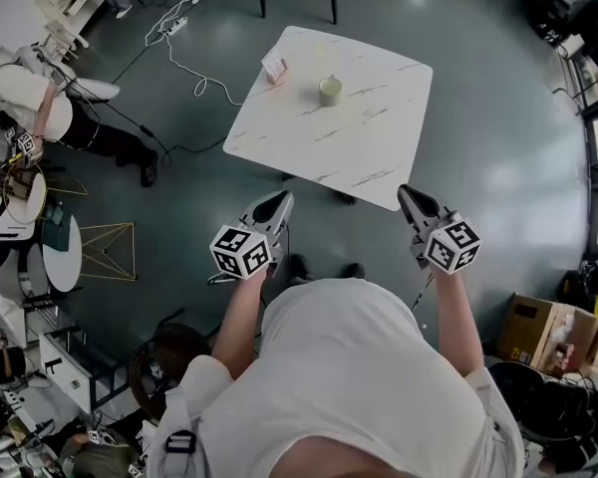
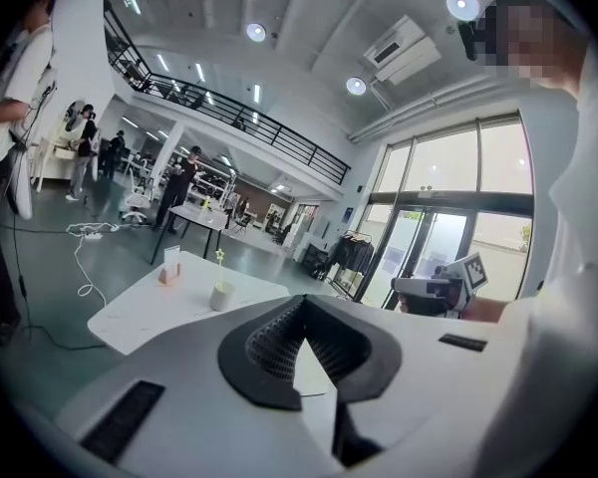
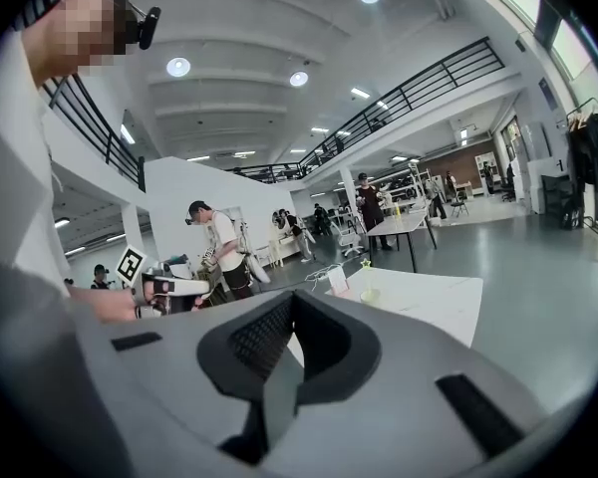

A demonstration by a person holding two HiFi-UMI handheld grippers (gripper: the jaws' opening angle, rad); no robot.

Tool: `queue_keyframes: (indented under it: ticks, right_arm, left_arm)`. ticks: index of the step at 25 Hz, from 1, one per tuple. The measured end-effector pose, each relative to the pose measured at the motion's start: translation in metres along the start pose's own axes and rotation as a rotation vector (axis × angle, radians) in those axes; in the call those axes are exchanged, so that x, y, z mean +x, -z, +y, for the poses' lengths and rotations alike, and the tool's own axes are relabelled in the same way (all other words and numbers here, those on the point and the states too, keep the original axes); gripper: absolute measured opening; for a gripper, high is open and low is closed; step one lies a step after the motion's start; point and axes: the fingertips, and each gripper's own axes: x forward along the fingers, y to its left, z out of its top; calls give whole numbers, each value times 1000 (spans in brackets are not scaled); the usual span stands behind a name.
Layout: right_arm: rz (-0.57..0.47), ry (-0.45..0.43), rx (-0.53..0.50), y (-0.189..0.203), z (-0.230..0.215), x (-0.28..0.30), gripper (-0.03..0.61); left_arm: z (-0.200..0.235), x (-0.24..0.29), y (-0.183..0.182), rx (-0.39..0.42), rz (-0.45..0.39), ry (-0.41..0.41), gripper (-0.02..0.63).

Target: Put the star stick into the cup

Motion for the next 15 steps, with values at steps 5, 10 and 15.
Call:
queue_keyframes:
  ticks: [5,10,15]
  right_arm:
    - [-7,-6,0,-5,-4,-6,25]
    - [-6,-1,4,-4,-9,-9,26]
    - [-2,4,8,-2,-13,-11,26]
  left_arm:
    - [-7,2,-1,-5,-4,-7,14]
    - [-8,5,-3,-15,-14,-10,14]
    - [-5,6,-4,-24,-18,-15,14]
